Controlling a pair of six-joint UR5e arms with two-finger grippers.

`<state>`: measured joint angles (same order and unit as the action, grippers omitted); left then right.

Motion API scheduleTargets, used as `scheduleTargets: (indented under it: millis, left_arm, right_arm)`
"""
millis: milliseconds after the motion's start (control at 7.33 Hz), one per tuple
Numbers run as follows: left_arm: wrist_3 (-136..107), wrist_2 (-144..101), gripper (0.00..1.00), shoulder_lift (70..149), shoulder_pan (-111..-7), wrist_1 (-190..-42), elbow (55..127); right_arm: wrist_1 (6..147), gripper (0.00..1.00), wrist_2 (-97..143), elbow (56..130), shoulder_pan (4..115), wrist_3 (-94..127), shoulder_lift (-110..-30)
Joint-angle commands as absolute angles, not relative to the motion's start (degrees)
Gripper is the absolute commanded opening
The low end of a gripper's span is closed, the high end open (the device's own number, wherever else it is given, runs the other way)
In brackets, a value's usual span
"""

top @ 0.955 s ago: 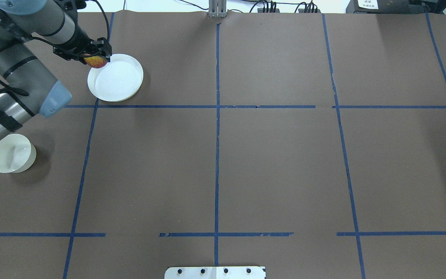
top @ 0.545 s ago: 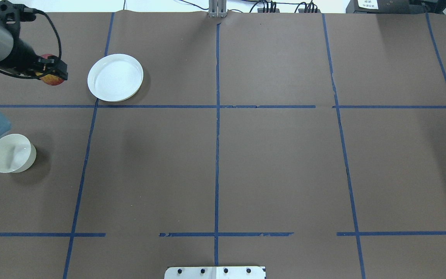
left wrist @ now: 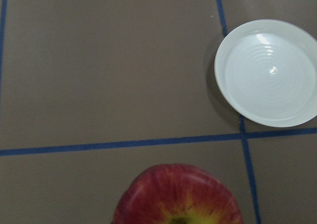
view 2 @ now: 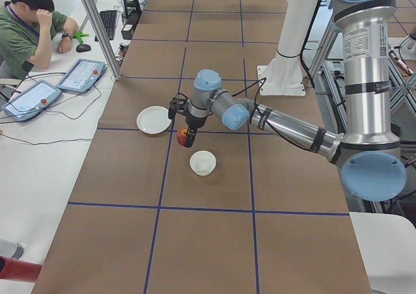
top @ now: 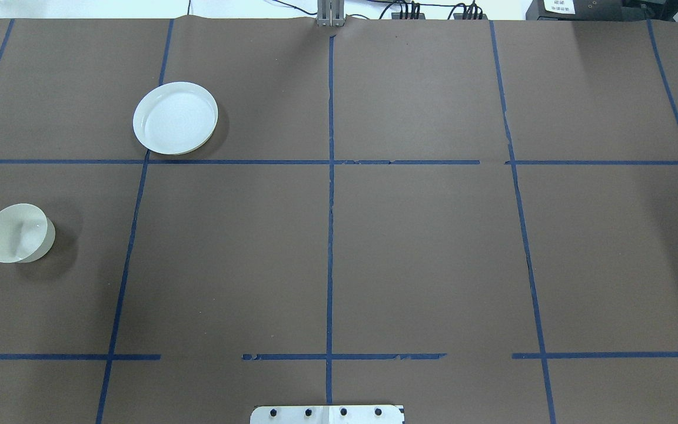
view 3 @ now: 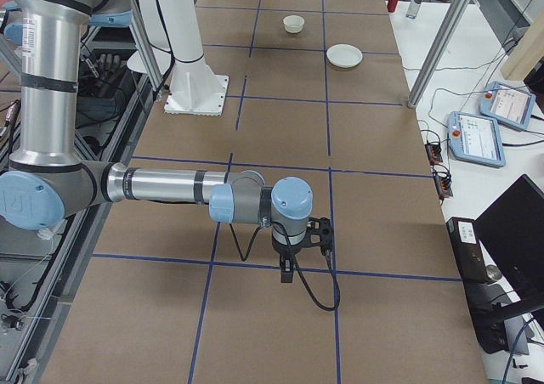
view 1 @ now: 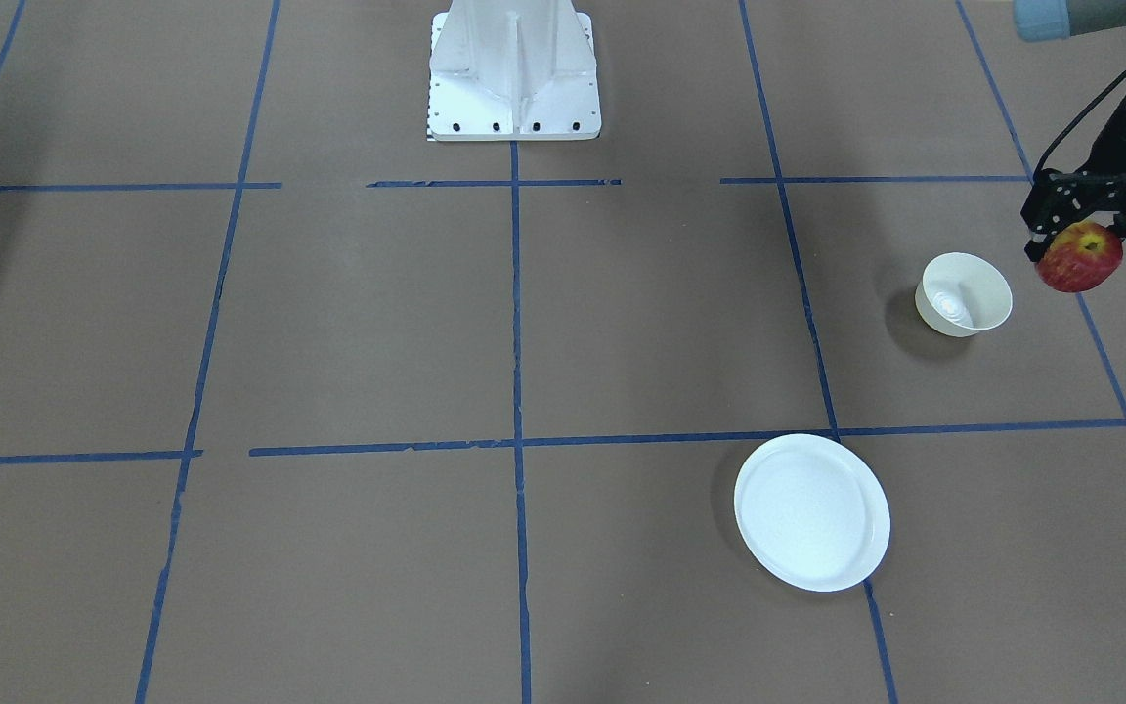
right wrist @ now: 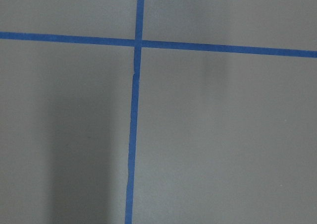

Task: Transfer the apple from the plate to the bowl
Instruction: 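Lift the apple off the plate with the left gripper, then carry the apple with the left gripper over the small white bowl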

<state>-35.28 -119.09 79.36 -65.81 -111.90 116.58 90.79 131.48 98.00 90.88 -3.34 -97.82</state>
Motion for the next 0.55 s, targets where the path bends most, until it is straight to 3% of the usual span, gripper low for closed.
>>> scheduleTargets:
  millis: [0,409]
  left_arm:
    - [-40.0,-119.0,0.50,74.1,-65.7,-126.5,111.0]
    - [-48.1,-118.4,0.46,75.9,-60.1,-132.3,105.0]
  right_arm:
    - [90.8,1.00,131.5,98.0,90.9,-3.3,-97.8]
    - [90.8,1.00,131.5,98.0,90.9,-3.3,-97.8]
